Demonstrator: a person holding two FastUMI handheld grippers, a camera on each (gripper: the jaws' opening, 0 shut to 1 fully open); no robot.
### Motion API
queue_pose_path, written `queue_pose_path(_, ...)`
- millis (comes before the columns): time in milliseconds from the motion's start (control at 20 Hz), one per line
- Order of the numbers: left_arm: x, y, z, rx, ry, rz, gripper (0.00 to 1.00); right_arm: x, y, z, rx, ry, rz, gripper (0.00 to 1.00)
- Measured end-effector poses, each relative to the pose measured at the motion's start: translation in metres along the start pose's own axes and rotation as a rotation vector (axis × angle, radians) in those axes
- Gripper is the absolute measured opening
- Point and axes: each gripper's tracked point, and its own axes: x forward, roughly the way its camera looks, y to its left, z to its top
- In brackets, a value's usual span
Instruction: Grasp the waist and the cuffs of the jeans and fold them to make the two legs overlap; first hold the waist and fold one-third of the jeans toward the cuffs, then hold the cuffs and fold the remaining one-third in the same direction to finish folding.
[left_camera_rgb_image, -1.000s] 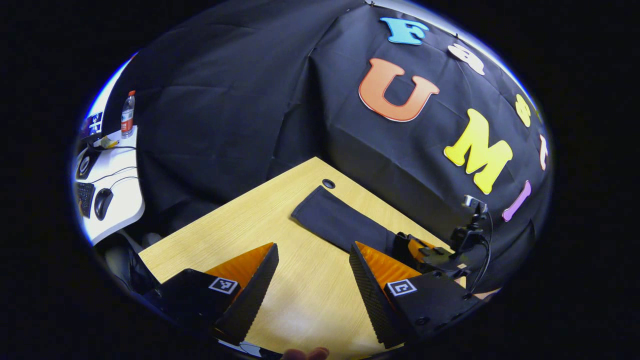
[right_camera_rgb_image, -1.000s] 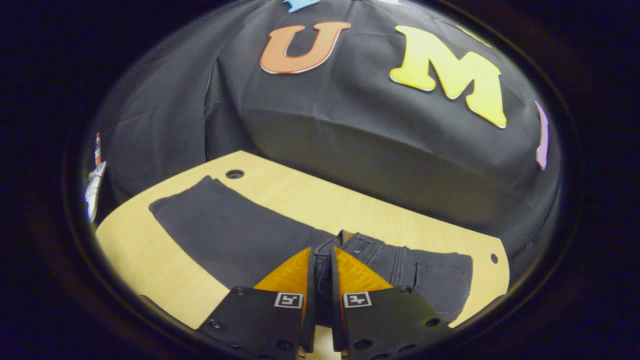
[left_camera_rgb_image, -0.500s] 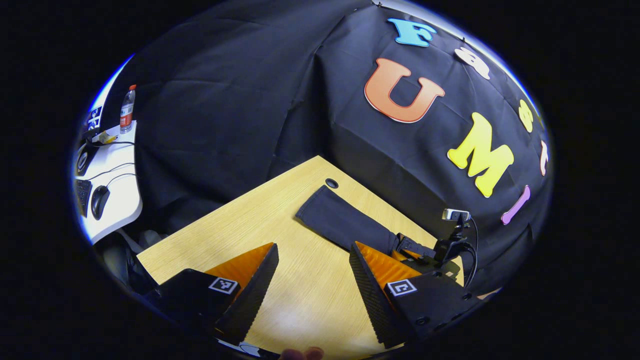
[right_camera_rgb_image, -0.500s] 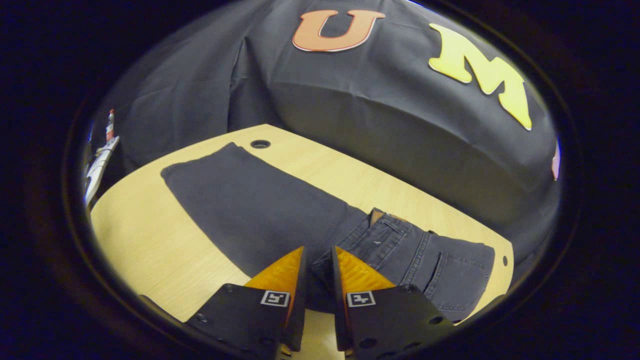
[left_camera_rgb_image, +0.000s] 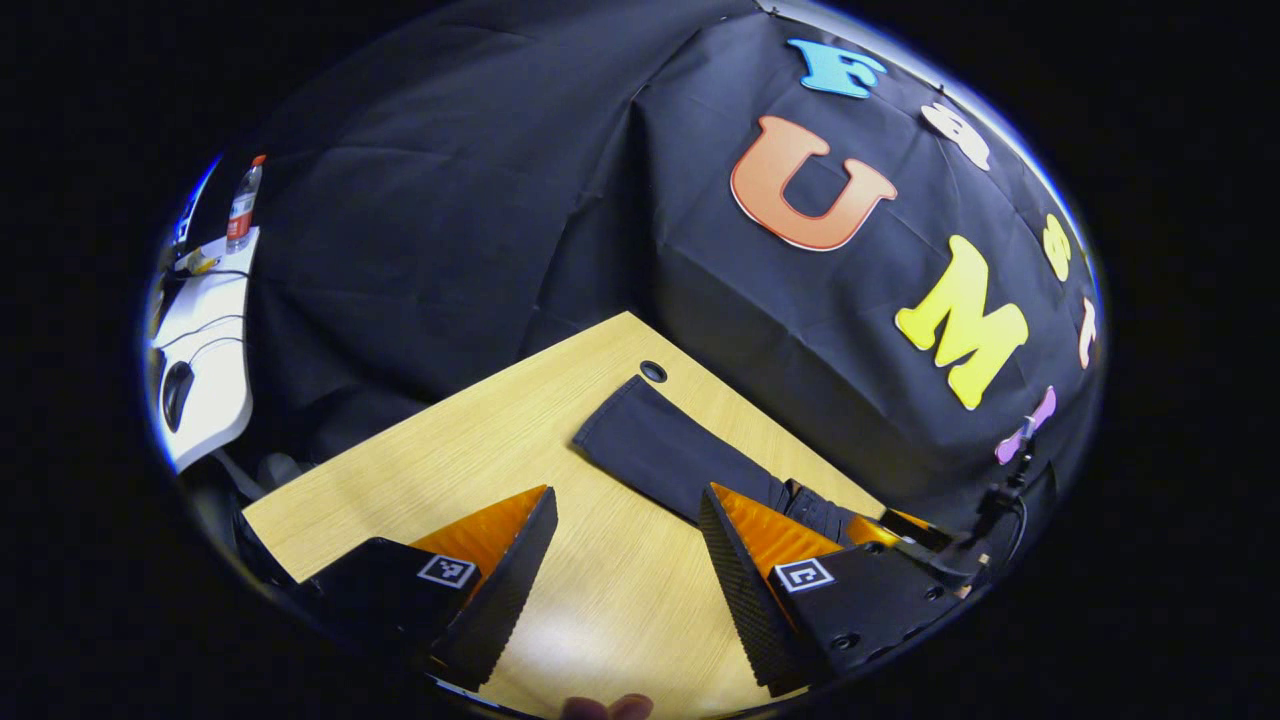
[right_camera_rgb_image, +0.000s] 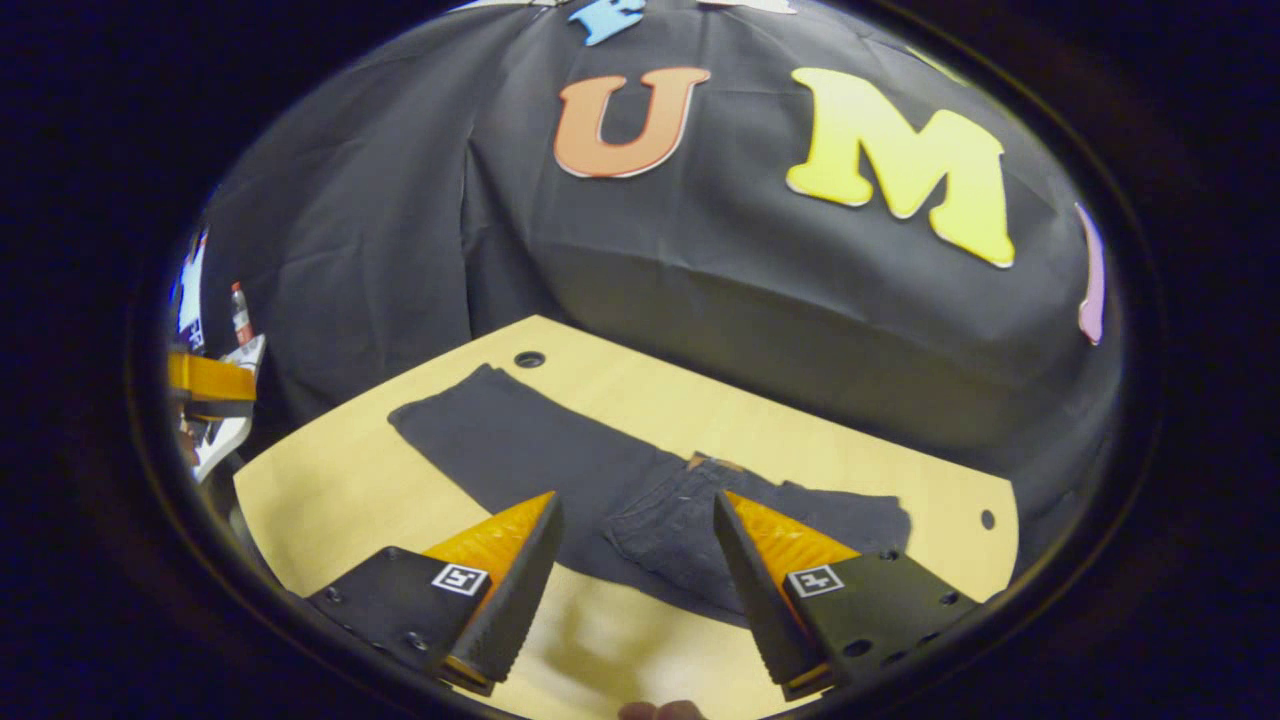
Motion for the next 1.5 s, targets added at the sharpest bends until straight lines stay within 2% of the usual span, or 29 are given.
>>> queue_pose_path(250, 0.05, -0.005, -0.009, -0.134, 0.047, -0.022, 0.93, -0.063, -0.053, 0.016, 0.02, -0.044, -0.068, 0.94)
queue_pose_path(450, 0.095, -0.006, -0.023, -0.265, 0.096, -0.044, 0.93, -0.099, -0.107, 0.001, 0.085, -0.02, -0.189, 0.95)
queue_pose_path(600, 0.121, -0.003, -0.037, -0.294, 0.141, -0.047, 0.93, -0.119, -0.139, -0.014, 0.113, 0.008, -0.257, 0.93)
queue_pose_path(750, 0.143, -0.003, -0.044, -0.433, 0.175, -0.058, 0.93, -0.134, -0.157, -0.021, 0.137, 0.016, -0.3, 0.94)
queue_pose_path(1000, 0.171, 0.008, -0.051, -0.581, 0.188, -0.058, 0.93, -0.14, -0.159, -0.015, 0.181, 0.012, -0.329, 0.93)
queue_pose_path(1150, 0.182, 0.006, -0.048, -0.627, 0.177, -0.068, 0.91, -0.144, -0.16, -0.014, 0.181, 0.012, -0.335, 0.93)
queue_pose_path(1200, 0.189, 0.005, -0.044, -0.662, 0.165, -0.076, 0.96, -0.145, -0.16, -0.015, 0.184, 0.016, -0.336, 0.93)
queue_pose_path(1250, 0.196, 0.002, -0.038, -0.696, 0.152, -0.087, 0.89, -0.147, -0.161, -0.016, 0.186, 0.019, -0.339, 0.93)
queue_pose_path(1400, 0.205, 0.001, -0.032, -0.792, 0.121, -0.106, 0.89, -0.151, -0.164, -0.021, 0.197, 0.031, -0.349, 0.95)
queue_pose_path(1450, 0.212, 0.003, -0.027, -0.841, 0.098, -0.108, 0.97, -0.153, -0.164, -0.025, 0.202, 0.04, -0.351, 0.93)
queue_pose_path(1500, 0.213, -0.002, -0.021, -0.861, 0.087, -0.129, 0.89, -0.155, -0.165, -0.027, 0.211, 0.047, -0.353, 0.93)
